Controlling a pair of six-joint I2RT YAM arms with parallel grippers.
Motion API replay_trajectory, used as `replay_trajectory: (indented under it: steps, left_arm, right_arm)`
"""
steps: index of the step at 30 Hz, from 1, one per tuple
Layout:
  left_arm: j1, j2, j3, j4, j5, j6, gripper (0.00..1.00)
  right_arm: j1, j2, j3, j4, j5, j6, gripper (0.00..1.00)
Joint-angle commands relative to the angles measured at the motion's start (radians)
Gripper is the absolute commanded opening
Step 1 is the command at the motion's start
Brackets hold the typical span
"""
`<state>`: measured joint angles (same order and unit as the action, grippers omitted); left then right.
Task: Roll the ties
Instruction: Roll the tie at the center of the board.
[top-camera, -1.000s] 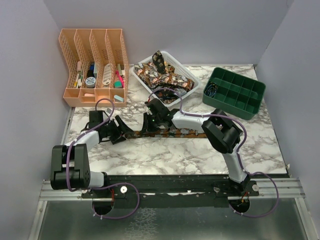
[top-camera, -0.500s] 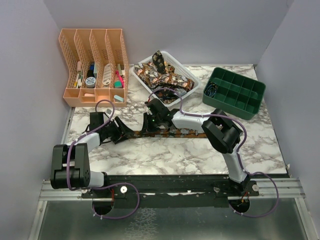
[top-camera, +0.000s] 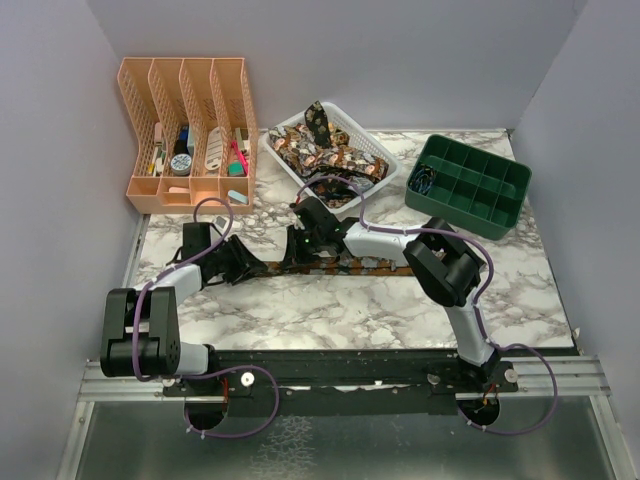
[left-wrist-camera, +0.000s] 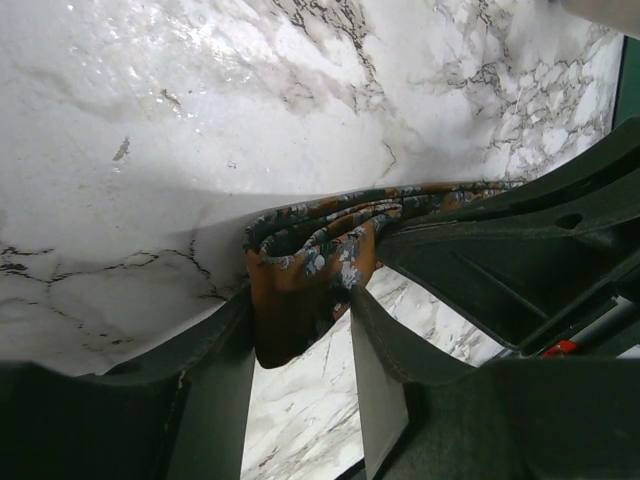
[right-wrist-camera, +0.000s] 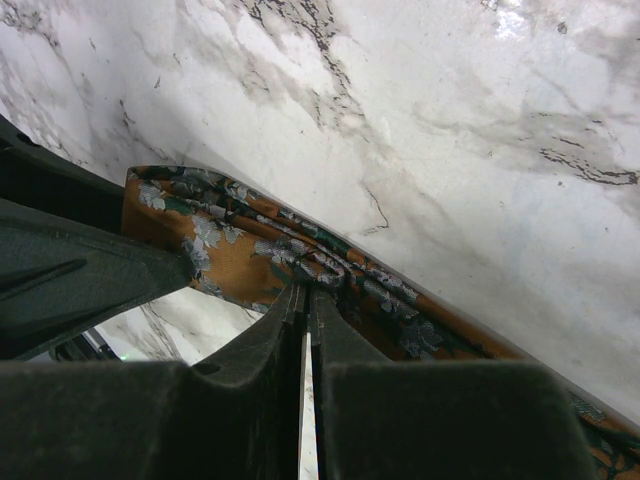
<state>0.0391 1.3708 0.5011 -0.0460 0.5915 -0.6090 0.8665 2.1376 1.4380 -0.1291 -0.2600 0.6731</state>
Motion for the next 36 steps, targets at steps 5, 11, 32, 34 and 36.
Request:
replay_trajectory:
  steps: [5, 11, 32, 34, 36]
  left_arm:
    - [-0.008, 0.012, 0.019, 0.043, -0.009, 0.01, 0.33]
    - [-0.009, 0.004, 0.022, 0.043, -0.014, 0.011, 0.21]
    - [-0.168, -0.089, 0.214, -0.271, -0.35, 0.117, 0.0]
    - [-0.185, -0.09, 0.23, -0.29, -0.379, 0.119, 0.0]
    - [-0.199, -0.092, 0.247, -0.312, -0.404, 0.123, 0.0]
  right_arm:
    - [0.003, 0.049, -0.028, -0.109, 0.019, -0.024, 0.12]
    - [0.002, 0.049, -0.027, -0.108, 0.01, -0.026, 0.12]
    - [-0.004, -0.131, -0.029, -0.087, 0.106, -0.063, 0.27]
    - [-0.006, -0.122, -0.031, -0.083, 0.116, -0.057, 0.24]
    - [-0.006, -0.106, -0.021, -0.084, 0.129, -0.056, 0.19]
